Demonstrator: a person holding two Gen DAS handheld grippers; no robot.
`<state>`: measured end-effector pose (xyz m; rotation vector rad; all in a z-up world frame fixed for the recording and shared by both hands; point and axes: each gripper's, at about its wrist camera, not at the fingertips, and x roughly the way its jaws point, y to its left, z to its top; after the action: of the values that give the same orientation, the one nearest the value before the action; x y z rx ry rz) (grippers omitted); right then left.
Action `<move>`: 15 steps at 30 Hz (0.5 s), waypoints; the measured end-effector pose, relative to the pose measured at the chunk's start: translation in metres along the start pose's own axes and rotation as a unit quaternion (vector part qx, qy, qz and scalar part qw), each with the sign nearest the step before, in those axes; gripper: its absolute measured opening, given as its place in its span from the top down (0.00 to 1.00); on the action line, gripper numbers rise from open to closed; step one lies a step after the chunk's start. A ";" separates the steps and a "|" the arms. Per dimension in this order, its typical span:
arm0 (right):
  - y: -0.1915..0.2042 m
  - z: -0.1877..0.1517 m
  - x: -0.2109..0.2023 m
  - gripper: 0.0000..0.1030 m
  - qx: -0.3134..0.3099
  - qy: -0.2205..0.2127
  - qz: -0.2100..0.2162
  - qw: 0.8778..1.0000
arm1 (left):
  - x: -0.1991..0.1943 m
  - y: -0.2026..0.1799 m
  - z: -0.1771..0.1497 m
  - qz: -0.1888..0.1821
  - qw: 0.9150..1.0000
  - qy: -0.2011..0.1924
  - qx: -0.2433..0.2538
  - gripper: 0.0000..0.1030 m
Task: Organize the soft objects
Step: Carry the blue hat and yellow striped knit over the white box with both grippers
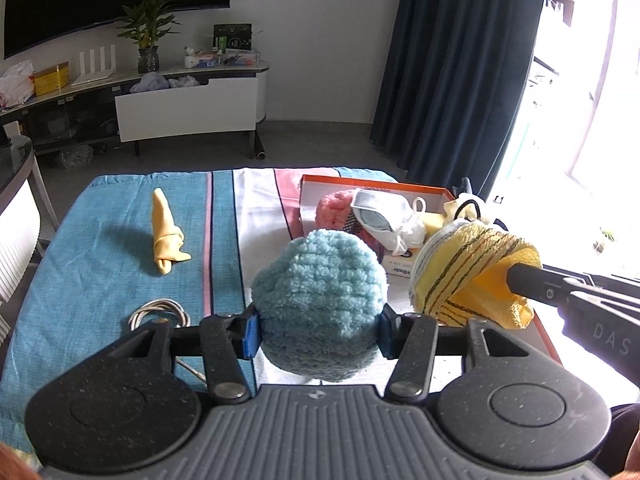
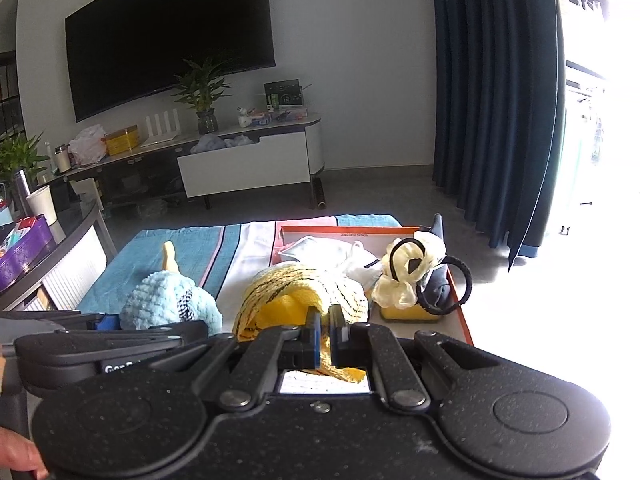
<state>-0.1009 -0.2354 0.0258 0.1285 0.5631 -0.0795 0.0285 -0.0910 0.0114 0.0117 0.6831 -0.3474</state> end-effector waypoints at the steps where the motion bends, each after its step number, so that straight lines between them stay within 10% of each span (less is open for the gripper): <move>1: -0.001 0.000 0.000 0.95 0.000 -0.001 -0.002 1.000 | 0.000 -0.001 0.000 -0.002 1.000 0.000 0.001 0.48; 15: -0.021 0.000 -0.003 0.95 0.012 -0.003 -0.026 1.000 | 0.010 -0.019 0.001 -0.018 1.000 0.007 0.015 0.48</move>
<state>-0.1055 -0.2556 0.0252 0.1369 0.5607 -0.1379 0.0304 -0.1126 0.0076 0.0302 0.6929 -0.3933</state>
